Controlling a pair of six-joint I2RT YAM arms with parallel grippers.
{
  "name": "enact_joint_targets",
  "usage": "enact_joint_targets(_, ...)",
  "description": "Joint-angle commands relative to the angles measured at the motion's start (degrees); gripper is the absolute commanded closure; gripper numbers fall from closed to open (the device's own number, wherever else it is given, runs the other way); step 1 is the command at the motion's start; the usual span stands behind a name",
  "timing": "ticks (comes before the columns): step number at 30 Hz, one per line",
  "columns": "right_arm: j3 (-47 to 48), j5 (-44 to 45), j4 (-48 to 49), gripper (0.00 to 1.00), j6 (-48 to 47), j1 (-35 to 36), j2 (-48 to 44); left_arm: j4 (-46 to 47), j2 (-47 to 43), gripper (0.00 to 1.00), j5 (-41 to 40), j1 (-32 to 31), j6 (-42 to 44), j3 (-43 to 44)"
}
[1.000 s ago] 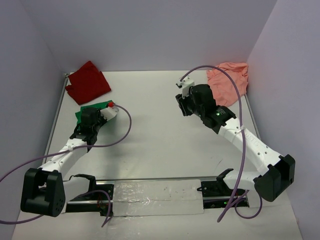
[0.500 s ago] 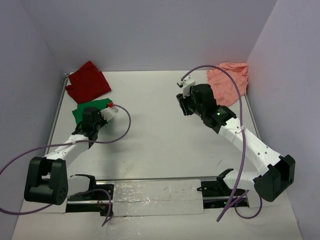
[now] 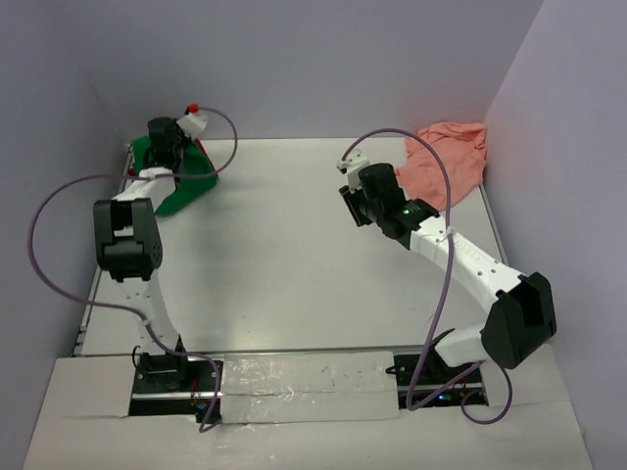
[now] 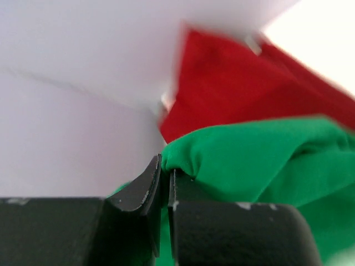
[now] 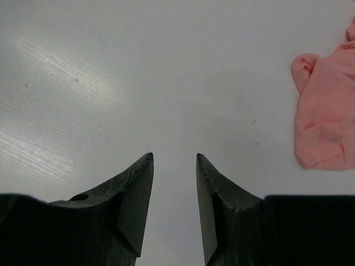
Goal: Fold and stack the t-shirts
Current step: Put the neatly folded tshirt into the corner of the board with the left arm
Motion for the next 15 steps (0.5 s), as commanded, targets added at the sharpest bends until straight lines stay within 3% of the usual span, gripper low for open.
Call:
enact_joint_targets(1, 2.3, 3.1, 2.8, 0.56, -0.8, -0.5, 0.9, 3.6, 7.9, 0.96, 0.6, 1.6, 0.8, 16.9)
enact_joint_targets(6, 2.5, 3.6, 2.5, 0.56, -0.5, -1.2, 1.9, -0.1, 23.8, 0.96, 0.5, 2.5, 4.8, 37.4)
enact_joint_targets(10, 2.9, 2.9, 1.9, 0.56, 0.0, -1.6, 2.3, -0.2, 28.6, 0.92, 0.9, 3.2, 5.5, 40.7)
enact_joint_targets(13, 4.1, 2.6, 1.0, 0.56, 0.4, -1.9, 3.2, 1.3, 29.3, 0.69, 0.8, 3.5, 5.1, 38.5)
enact_joint_targets(15, 4.3, 1.4, 0.6, 0.56, 0.5, -2.0, 3.6, 3.7, 29.1, 0.4, -1.2, 3.6, 4.9, 35.4)
